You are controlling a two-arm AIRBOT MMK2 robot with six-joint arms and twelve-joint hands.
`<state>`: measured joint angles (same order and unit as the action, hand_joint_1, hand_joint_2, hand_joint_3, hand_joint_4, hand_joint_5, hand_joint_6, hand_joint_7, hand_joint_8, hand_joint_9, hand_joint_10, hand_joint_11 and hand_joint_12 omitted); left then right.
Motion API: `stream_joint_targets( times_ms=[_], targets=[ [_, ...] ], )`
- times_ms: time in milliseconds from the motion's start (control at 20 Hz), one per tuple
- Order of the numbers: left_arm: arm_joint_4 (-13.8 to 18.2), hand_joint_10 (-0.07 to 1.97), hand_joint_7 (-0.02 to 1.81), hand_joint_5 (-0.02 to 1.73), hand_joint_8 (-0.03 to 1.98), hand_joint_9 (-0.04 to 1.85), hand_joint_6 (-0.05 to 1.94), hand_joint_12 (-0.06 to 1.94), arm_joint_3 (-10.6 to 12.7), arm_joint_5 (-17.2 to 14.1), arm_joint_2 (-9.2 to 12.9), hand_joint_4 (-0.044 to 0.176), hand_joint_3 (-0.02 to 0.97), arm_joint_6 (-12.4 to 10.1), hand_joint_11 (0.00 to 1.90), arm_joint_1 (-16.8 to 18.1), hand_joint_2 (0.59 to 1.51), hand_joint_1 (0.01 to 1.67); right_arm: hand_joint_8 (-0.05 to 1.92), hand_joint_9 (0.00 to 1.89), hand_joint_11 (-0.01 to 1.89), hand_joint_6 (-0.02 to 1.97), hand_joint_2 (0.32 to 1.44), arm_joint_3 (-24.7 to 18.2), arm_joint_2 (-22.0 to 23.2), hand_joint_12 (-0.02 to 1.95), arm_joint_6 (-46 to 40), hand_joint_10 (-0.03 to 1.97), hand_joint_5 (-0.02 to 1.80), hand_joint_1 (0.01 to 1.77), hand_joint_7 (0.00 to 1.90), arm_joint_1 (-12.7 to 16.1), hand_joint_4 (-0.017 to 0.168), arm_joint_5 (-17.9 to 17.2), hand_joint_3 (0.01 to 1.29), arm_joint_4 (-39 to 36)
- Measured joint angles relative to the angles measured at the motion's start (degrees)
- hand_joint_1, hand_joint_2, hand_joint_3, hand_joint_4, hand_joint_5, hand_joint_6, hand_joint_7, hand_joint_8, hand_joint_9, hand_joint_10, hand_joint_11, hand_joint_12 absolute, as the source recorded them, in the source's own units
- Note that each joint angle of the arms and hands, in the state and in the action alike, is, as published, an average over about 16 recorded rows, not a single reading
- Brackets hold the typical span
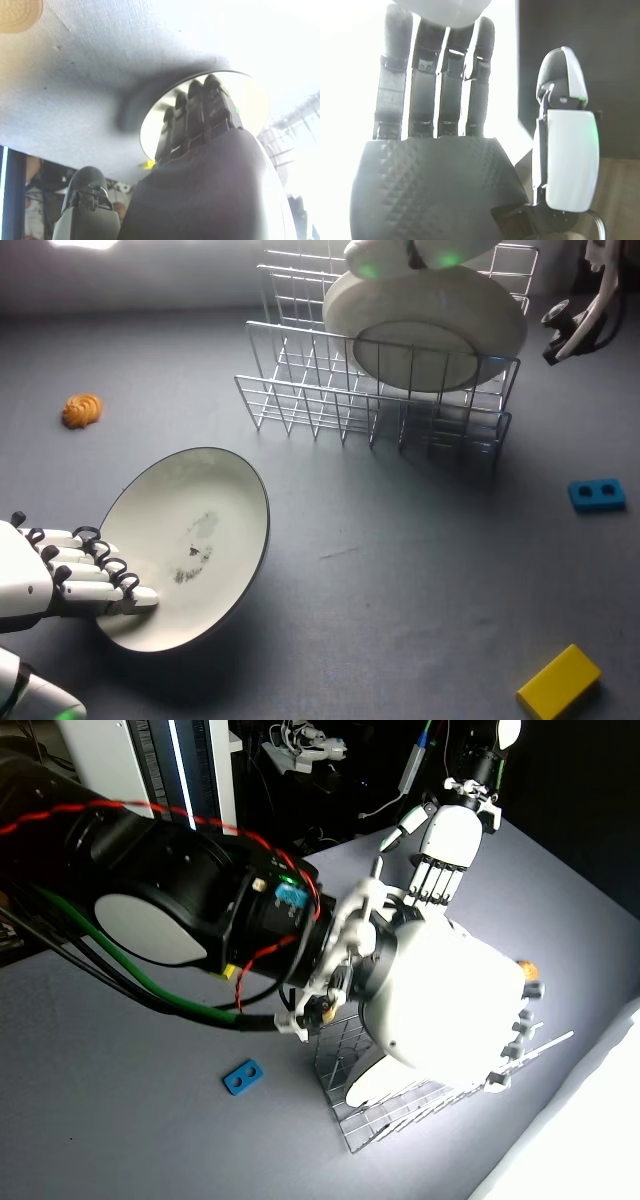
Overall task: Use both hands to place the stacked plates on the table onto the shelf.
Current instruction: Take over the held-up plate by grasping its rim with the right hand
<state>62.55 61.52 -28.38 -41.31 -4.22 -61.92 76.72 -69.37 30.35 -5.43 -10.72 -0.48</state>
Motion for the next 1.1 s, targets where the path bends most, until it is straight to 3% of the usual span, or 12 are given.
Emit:
stream_joint_targets(
  times_ms=[250,550,1100],
  targets=[
    [-0.3,0.01,0.08,0.04,0.01,0.08,-0.02,0.11,-0.1,0.1,0.0,0.002,0.015,0.0,0.02,-0.7,1.131,0.02,0.48,0.89,0.72,0.08,1.01,-1.0,0.4,1.41,0.1,0.87,1.00,0.65,1.03,0.2,-0.002,-1.6,0.01,-1.5],
    [-0.7,0.01,0.07,0.04,0.00,0.09,-0.03,0.11,0.1,-0.3,0.0,0.003,0.015,0.0,0.02,-1.7,1.128,0.02,0.37,0.88,0.69,0.05,1.02,-1.3,0.6,1.39,0.3,0.80,1.01,0.64,1.06,0.2,-0.002,-2.5,0.01,-2.1],
    [-0.7,0.00,0.07,0.04,0.00,0.09,-0.03,0.10,0.2,-0.6,0.0,0.004,0.015,0.0,0.02,-1.9,1.129,0.02,0.51,0.66,0.46,0.04,1.02,-4.1,1.3,1.43,3.6,0.92,0.91,0.66,0.83,0.5,-0.002,-3.4,0.01,-7.3]
  ],
)
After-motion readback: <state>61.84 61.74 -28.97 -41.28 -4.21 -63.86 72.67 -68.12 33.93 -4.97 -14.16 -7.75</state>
